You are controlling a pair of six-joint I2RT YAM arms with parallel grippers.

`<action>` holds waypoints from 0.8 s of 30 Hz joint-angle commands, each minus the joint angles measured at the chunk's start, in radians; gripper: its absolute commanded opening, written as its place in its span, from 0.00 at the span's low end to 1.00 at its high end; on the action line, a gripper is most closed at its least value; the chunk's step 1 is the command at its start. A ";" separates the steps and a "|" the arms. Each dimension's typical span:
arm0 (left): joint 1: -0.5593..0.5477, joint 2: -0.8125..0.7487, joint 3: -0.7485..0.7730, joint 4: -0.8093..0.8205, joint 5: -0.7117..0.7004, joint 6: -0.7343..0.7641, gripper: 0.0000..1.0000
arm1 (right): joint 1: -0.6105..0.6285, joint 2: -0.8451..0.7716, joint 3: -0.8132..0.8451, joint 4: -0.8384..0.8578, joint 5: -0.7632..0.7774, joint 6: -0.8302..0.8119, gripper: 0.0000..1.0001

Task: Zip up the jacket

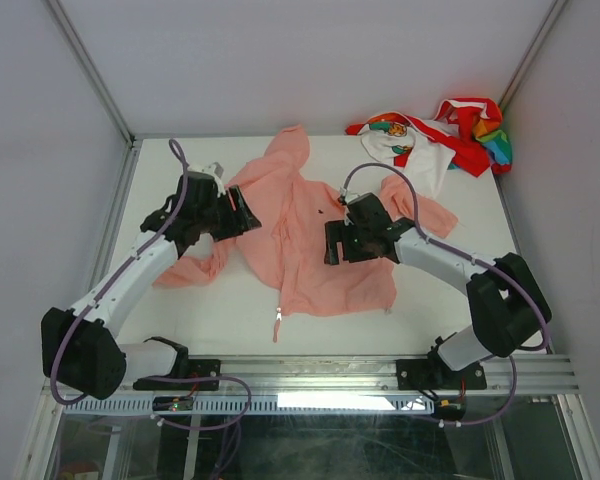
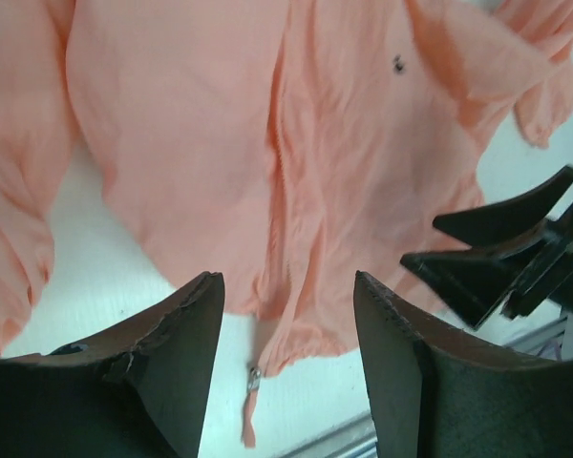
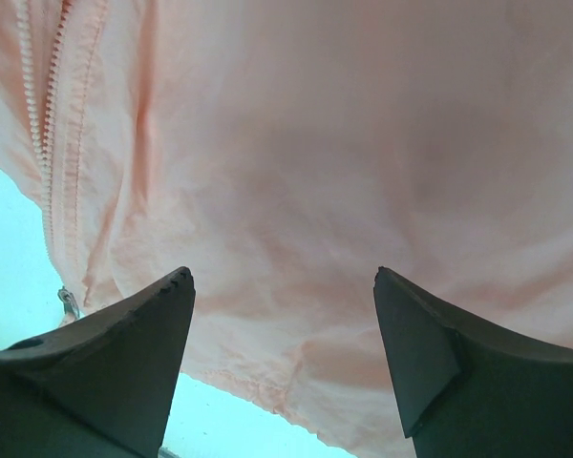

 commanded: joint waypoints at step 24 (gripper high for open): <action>-0.063 0.193 -0.375 0.464 0.016 -0.207 0.00 | -0.023 0.105 -0.074 0.202 -0.003 0.072 0.79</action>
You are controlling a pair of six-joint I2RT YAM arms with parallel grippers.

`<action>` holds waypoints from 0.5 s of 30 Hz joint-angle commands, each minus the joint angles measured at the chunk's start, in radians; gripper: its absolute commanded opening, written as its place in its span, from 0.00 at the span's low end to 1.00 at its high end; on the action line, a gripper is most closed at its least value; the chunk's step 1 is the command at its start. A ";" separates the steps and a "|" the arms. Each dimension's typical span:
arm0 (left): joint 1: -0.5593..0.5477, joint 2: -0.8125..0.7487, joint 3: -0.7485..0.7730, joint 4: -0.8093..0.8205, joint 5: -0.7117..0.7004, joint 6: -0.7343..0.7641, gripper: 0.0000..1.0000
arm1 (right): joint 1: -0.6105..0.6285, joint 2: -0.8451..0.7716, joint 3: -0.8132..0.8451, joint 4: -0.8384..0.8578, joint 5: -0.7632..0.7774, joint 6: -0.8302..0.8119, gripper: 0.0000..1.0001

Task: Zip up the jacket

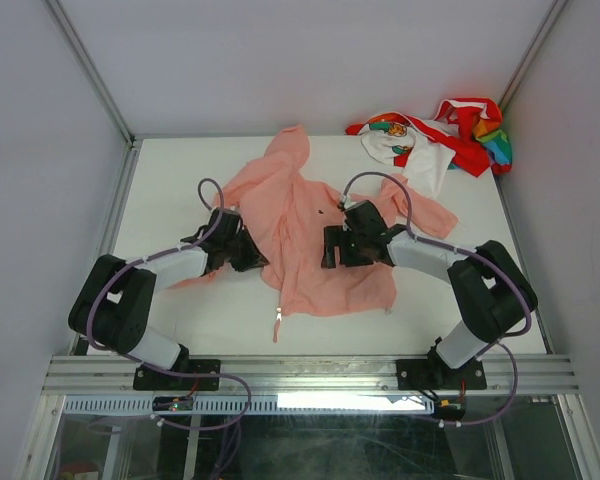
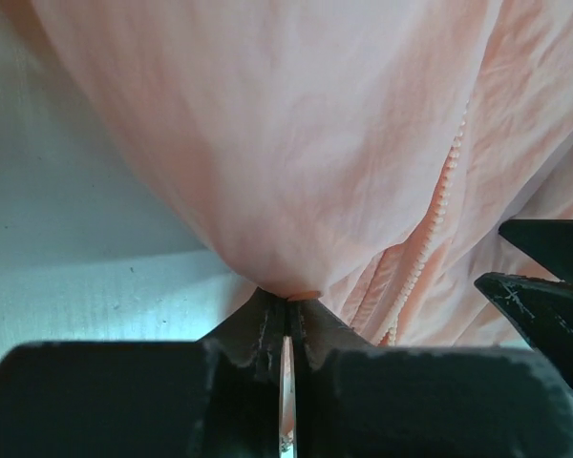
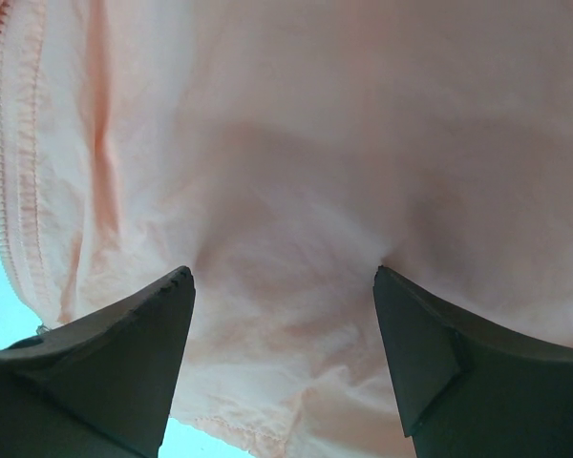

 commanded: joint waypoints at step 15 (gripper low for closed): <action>-0.004 -0.276 0.439 -0.781 -0.083 0.232 0.03 | -0.105 -0.022 0.008 -0.062 0.150 -0.033 0.79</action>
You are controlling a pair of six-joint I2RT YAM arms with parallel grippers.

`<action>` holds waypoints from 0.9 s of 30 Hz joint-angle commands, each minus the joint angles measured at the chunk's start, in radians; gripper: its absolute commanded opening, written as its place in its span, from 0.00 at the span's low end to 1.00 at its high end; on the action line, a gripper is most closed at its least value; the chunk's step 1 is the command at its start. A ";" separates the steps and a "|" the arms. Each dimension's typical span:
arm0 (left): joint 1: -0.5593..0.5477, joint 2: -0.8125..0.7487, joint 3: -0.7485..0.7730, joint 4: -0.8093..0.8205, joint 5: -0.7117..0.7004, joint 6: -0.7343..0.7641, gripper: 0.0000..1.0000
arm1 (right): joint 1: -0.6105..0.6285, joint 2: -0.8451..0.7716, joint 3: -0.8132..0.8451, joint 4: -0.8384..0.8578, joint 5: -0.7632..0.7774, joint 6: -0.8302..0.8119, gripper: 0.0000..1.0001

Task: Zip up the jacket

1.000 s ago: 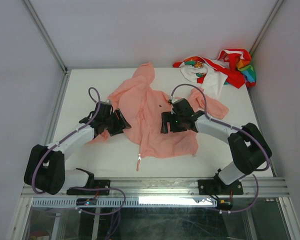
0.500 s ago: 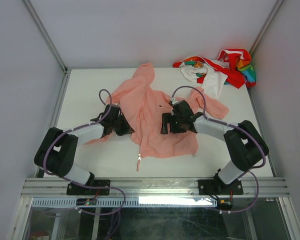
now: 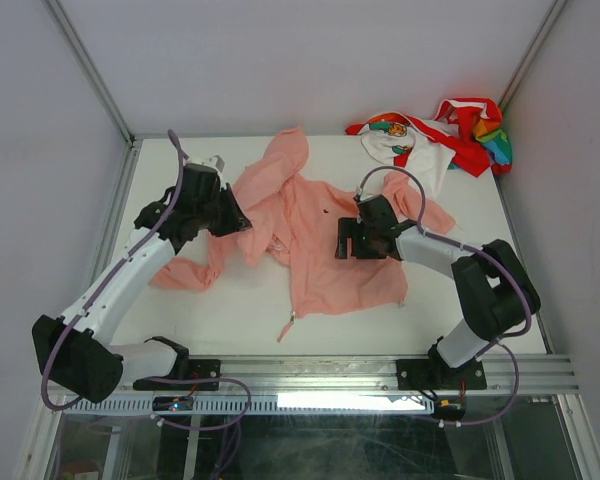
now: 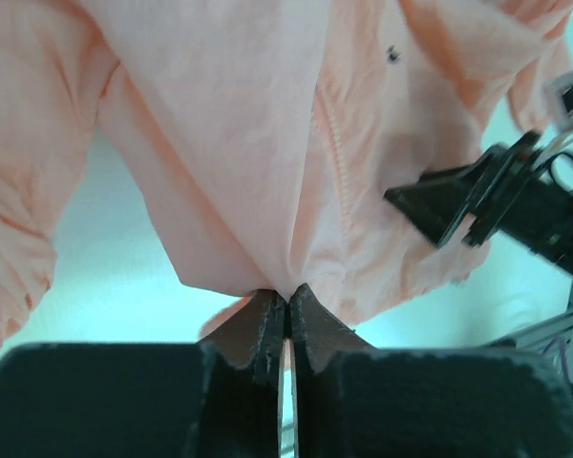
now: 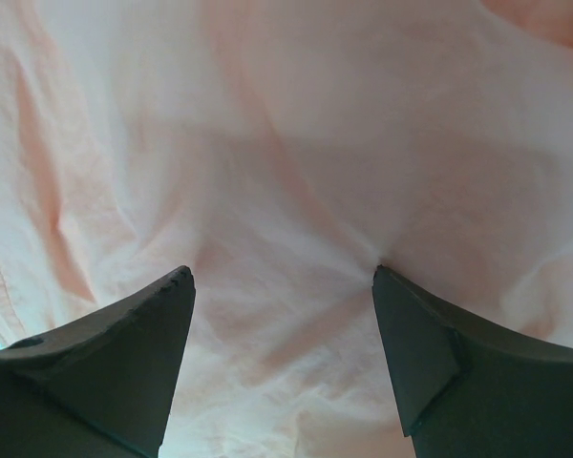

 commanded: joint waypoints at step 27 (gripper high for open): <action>-0.169 0.096 -0.180 -0.033 0.148 0.023 0.31 | 0.511 0.009 0.191 -0.260 0.065 0.142 0.50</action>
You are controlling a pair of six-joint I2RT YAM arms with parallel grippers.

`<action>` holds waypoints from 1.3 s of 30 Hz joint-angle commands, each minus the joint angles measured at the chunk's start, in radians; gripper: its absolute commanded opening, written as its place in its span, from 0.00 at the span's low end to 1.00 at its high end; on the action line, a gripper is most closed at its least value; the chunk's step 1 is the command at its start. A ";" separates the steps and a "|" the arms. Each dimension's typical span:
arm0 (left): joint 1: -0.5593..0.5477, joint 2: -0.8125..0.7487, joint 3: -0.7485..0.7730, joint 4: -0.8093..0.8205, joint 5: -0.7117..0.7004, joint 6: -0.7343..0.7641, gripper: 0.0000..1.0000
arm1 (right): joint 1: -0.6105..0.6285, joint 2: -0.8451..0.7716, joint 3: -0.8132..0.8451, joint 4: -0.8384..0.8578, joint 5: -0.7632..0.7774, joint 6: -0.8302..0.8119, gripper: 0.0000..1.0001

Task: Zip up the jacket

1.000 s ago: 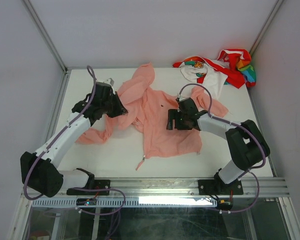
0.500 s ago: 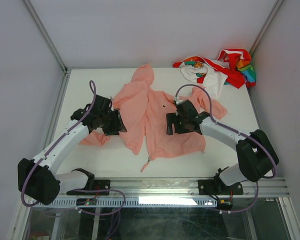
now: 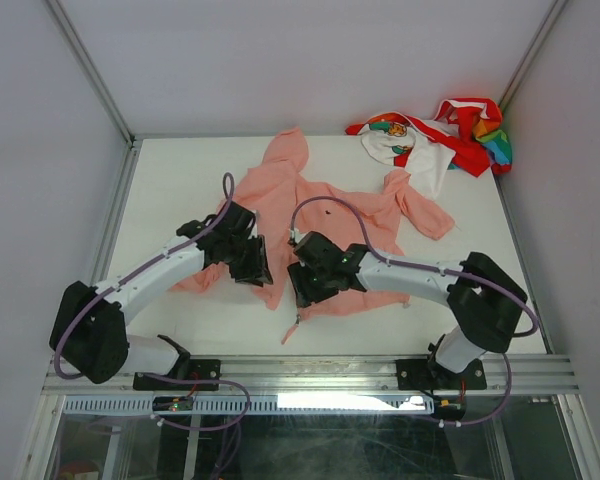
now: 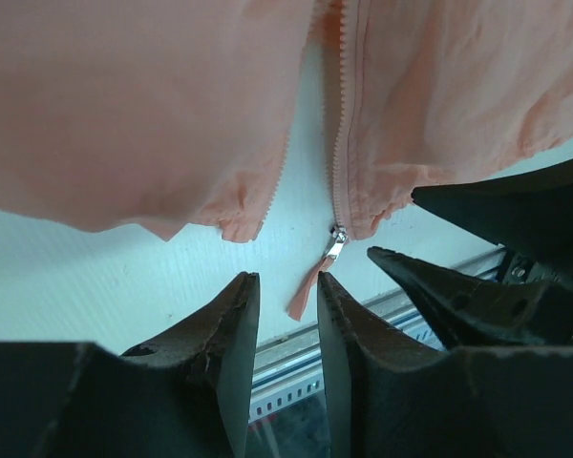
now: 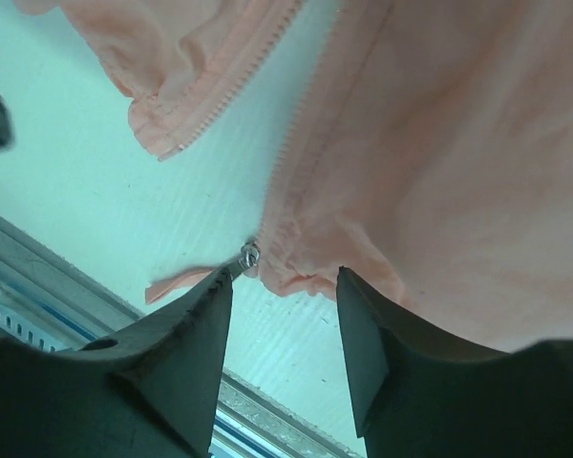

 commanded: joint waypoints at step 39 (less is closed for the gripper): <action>0.055 -0.118 -0.157 0.537 0.283 -0.244 0.49 | -0.015 -0.197 -0.141 0.429 -0.004 -0.018 0.00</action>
